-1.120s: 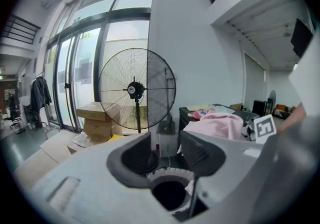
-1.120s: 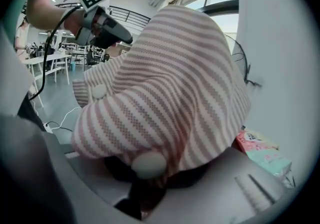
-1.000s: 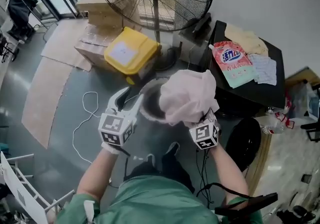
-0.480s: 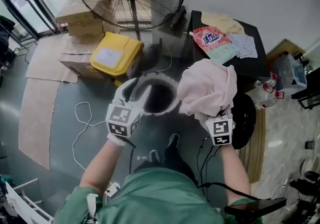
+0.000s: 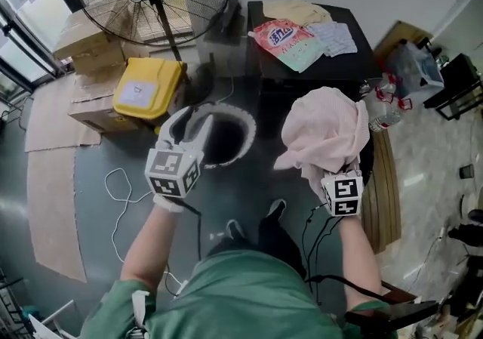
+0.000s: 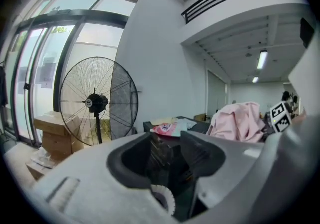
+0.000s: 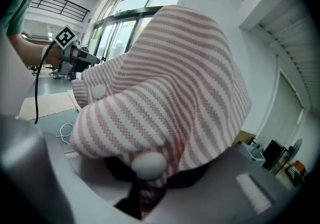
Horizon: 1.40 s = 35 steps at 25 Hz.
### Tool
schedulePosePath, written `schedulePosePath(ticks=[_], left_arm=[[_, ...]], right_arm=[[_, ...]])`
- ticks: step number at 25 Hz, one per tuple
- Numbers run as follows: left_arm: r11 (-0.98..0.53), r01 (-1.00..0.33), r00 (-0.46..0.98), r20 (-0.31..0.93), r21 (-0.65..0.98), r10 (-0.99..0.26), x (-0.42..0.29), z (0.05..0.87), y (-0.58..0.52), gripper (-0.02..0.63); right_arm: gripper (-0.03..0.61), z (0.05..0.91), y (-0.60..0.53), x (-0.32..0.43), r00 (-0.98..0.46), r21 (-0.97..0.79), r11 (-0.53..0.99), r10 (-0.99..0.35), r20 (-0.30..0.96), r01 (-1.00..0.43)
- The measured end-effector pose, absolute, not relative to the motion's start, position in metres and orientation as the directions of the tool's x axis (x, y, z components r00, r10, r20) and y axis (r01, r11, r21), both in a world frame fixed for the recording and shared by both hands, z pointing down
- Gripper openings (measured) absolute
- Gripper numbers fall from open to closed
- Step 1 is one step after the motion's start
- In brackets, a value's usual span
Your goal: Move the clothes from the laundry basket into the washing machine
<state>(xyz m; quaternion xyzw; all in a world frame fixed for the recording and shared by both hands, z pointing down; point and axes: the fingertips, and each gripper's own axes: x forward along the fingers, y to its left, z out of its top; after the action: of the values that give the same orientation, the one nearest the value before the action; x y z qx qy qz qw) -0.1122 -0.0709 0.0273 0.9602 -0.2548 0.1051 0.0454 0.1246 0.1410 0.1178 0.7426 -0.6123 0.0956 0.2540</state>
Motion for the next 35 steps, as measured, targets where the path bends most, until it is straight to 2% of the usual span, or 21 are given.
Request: schedulePosePath(ticks=[7,12,24,29,35], left_arm=[[-0.889,-0.458,0.867,0.229,0.015,-0.443,-0.063,0.023,-0.039,0.186],[-0.874,-0.485,0.849,0.246,0.019,-0.467,-0.020,0.028,-0.020,0.186],[-0.783,-0.623,0.747,0.304,0.005,-0.592,0.074,0.059,0.019,0.186],[-0.758,-0.652,0.714,0.344,0.010,-0.610,0.084,0.082,0.037,0.186],[-0.751,-0.660,0.692,0.389,-0.001,-0.608,0.074,0.097,0.031,0.186]], right_arm=[[0.080,0.144,0.195,0.176,0.293,0.195,-0.225,-0.832,0.472,-0.955],[0.080,0.164,0.209,0.223,0.283,0.138,-0.247,-0.836,0.470,-0.959],[0.080,0.178,0.176,0.337,0.150,0.071,-0.133,-0.921,0.359,-0.989],[0.080,0.204,0.154,0.353,0.102,0.052,-0.089,-0.932,0.347,-0.995],[0.080,0.209,0.125,0.359,0.107,0.009,-0.110,-0.943,0.315,-0.994]])
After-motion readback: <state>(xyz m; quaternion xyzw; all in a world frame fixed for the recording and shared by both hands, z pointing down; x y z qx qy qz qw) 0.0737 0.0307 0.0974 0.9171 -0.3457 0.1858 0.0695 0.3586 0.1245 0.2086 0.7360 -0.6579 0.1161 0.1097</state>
